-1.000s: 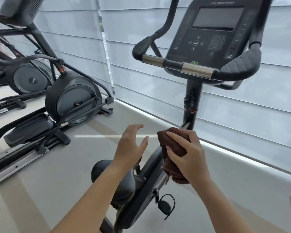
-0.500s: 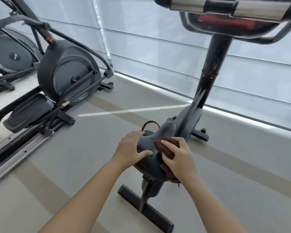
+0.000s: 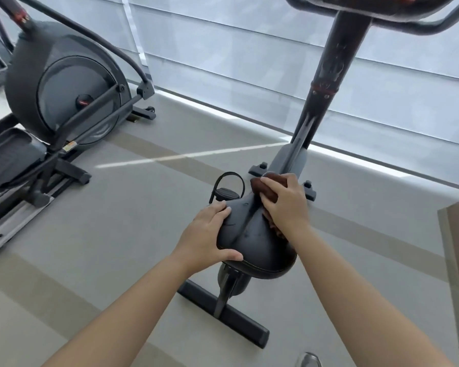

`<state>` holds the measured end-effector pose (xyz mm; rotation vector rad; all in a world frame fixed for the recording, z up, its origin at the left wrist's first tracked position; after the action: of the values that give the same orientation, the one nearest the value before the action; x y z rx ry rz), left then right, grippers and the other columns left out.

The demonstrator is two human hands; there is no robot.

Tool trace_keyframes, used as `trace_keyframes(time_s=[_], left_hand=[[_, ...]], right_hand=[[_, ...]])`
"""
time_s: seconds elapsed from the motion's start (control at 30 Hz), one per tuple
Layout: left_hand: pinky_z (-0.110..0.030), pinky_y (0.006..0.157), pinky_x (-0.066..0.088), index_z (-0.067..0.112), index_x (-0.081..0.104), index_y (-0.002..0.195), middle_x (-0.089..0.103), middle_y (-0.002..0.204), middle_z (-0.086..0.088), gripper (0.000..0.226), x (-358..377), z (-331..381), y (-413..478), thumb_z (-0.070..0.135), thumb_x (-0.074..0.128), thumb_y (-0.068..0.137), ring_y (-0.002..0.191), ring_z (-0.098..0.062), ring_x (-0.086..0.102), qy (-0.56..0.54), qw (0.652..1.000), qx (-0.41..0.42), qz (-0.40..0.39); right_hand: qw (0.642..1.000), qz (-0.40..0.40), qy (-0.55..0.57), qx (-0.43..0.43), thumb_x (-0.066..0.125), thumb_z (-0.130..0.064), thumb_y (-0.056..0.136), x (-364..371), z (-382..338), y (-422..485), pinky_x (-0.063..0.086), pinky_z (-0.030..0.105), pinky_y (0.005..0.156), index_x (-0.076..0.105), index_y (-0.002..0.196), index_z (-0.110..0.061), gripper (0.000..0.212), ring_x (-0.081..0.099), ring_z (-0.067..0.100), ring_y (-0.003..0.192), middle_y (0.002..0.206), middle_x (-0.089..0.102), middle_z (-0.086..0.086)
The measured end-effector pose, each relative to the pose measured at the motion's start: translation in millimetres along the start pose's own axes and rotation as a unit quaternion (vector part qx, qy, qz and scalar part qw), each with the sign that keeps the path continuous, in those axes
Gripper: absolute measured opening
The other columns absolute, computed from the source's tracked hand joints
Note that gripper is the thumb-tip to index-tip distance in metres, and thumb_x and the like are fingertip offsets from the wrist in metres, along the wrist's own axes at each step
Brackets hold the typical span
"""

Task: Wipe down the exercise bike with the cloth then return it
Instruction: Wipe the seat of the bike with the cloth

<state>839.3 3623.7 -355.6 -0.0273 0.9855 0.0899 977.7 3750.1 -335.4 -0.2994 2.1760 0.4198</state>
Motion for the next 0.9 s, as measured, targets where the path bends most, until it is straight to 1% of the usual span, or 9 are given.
trace_keyframes(time_s=[0.07,0.13,0.23,0.3,0.5,0.6,0.7,0.8,0.9], left_hand=[[-0.021,0.107,0.012,0.016,0.030,0.140,0.023,0.149,0.003,0.102,-0.8,0.3,1.2,0.056,0.075,0.058,0.135,-0.011,0.015,0.000,1.000,-0.003,-0.002],[-0.024,0.108,0.016,0.016,0.031,0.140,0.024,0.149,0.003,0.102,-1.8,1.6,2.1,0.056,0.076,0.058,0.134,-0.012,0.017,0.011,1.000,-0.010,-0.013],[-0.028,0.106,0.022,0.016,0.030,0.139,0.025,0.148,0.002,0.102,-2.8,5.4,4.7,0.056,0.075,0.058,0.132,-0.015,0.019,0.030,0.999,-0.021,-0.035],[-0.030,0.105,0.025,0.016,0.029,0.140,0.025,0.147,0.002,0.103,-2.9,7.0,7.7,0.058,0.074,0.058,0.131,-0.017,0.019,0.048,0.997,-0.026,-0.052],[-0.029,0.101,0.029,0.020,0.029,0.139,0.025,0.144,0.007,0.102,-3.1,5.3,9.7,0.058,0.075,0.056,0.129,-0.011,0.017,0.055,0.996,-0.038,-0.061],[-0.029,0.098,0.031,0.022,0.028,0.139,0.024,0.144,0.009,0.102,-1.5,4.0,10.0,0.060,0.073,0.056,0.127,-0.008,0.015,0.065,0.995,-0.039,-0.060],[-0.031,0.097,0.034,0.022,0.029,0.139,0.025,0.142,0.009,0.101,-3.1,5.4,10.0,0.059,0.074,0.056,0.126,-0.009,0.016,0.071,0.994,-0.049,-0.071],[-0.034,0.095,0.036,0.021,0.032,0.137,0.028,0.141,0.007,0.099,-5.3,8.9,11.2,0.058,0.075,0.055,0.127,-0.013,0.019,0.076,0.993,-0.054,-0.078],[-0.035,0.092,0.038,0.021,0.033,0.135,0.031,0.139,0.006,0.100,-6.9,9.8,14.6,0.059,0.076,0.053,0.125,-0.014,0.021,0.086,0.990,-0.064,-0.088]], right_hand=[[1.000,-0.005,0.029,0.007,0.063,-0.026,0.084,-1.6,1.1,4.2,0.036,0.030,0.094,0.063,0.116,-0.028,0.032,0.044,0.029,0.111,0.119,0.047,0.009],[0.998,-0.037,0.054,-0.004,0.064,-0.026,0.082,-6.2,2.7,-12.5,0.039,0.034,0.097,0.064,0.113,-0.030,0.031,0.047,0.026,0.109,0.115,0.047,0.006],[0.995,-0.039,0.073,-0.062,0.064,-0.031,0.079,-19.0,3.0,-61.1,0.045,0.032,0.087,0.064,0.106,-0.037,0.028,0.051,0.020,0.101,0.108,0.050,-0.002],[0.994,-0.018,0.083,-0.067,0.063,-0.032,0.077,-21.6,4.6,-79.4,0.044,0.029,0.084,0.064,0.104,-0.037,0.027,0.053,0.018,0.098,0.107,0.052,-0.003],[0.985,-0.013,0.169,0.027,0.067,-0.022,0.081,-3.4,27.0,-8.3,0.026,-0.005,0.083,0.064,0.112,-0.031,0.033,0.048,0.007,0.100,0.109,0.049,-0.004],[0.975,0.014,0.217,0.051,0.066,-0.022,0.082,4.1,36.2,11.5,0.026,-0.005,0.085,0.062,0.115,-0.029,0.034,0.045,-0.005,0.097,0.111,0.048,-0.004],[0.965,-0.023,0.257,0.044,0.066,-0.021,0.082,2.8,39.7,-6.1,0.030,-0.003,0.086,0.060,0.111,-0.041,0.036,0.047,-0.011,0.098,0.106,0.047,-0.012],[0.967,-0.071,0.245,0.007,0.066,-0.028,0.081,-7.6,51.1,-46.2,0.033,0.001,0.088,0.059,0.106,-0.052,0.035,0.048,-0.009,0.104,0.107,0.048,-0.024],[0.970,-0.053,0.238,0.015,0.064,-0.033,0.081,-10.0,55.5,-71.7,0.032,0.000,0.088,0.060,0.107,-0.050,0.032,0.048,-0.008,0.106,0.110,0.049,-0.026]])
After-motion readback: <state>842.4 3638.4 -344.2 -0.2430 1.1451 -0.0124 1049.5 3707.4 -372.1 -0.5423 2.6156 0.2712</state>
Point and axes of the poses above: each hand's wrist, its own y-axis towards the middle knuckle, its own x-axis out of the palm, z = x × y, the point moved 5 cm from there along y, towards the middle knuckle
